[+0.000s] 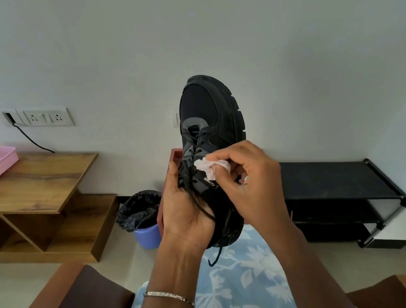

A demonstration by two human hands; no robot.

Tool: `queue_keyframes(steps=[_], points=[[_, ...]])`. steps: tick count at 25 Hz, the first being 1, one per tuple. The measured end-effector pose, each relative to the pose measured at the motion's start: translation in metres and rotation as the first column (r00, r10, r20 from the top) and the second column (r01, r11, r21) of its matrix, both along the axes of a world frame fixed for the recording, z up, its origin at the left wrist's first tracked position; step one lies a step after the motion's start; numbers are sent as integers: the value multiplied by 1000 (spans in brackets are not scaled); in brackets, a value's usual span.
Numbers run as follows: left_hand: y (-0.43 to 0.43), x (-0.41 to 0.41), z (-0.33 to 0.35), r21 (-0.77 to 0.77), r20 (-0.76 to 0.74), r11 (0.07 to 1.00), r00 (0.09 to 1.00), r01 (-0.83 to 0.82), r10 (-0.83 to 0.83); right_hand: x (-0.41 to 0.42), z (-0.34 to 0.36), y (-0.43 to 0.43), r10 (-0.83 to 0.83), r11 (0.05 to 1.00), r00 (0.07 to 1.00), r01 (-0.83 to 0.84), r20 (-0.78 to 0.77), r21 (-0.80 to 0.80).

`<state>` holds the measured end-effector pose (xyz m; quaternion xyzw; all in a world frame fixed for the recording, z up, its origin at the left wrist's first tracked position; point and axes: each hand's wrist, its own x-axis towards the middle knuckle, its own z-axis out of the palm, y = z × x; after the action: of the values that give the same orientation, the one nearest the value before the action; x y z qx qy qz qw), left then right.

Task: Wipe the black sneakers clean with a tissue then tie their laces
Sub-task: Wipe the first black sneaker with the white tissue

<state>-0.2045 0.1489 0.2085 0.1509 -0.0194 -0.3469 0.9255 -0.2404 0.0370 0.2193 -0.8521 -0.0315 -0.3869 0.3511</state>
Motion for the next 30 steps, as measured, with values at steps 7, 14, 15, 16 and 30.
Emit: queue_keyframes(steps=[7,14,15,16,30], points=[[10,12,-7,27,-68,999,997,-42,43,-32,-12,11,213,977,953,-204,-214,61],[-4,-6,0,44,-47,999,999,-19,21,15,6,-5,-206,979,974,204,100,26],[-4,-7,2,47,-48,999,999,-20,22,15,3,-5,-213,977,969,211,128,26],[-3,-6,3,54,-54,998,998,-34,37,12,-3,-3,-195,981,971,193,136,31],[10,9,-5,5,-126,991,983,-133,132,-8,-17,20,-23,992,998,15,58,123]])
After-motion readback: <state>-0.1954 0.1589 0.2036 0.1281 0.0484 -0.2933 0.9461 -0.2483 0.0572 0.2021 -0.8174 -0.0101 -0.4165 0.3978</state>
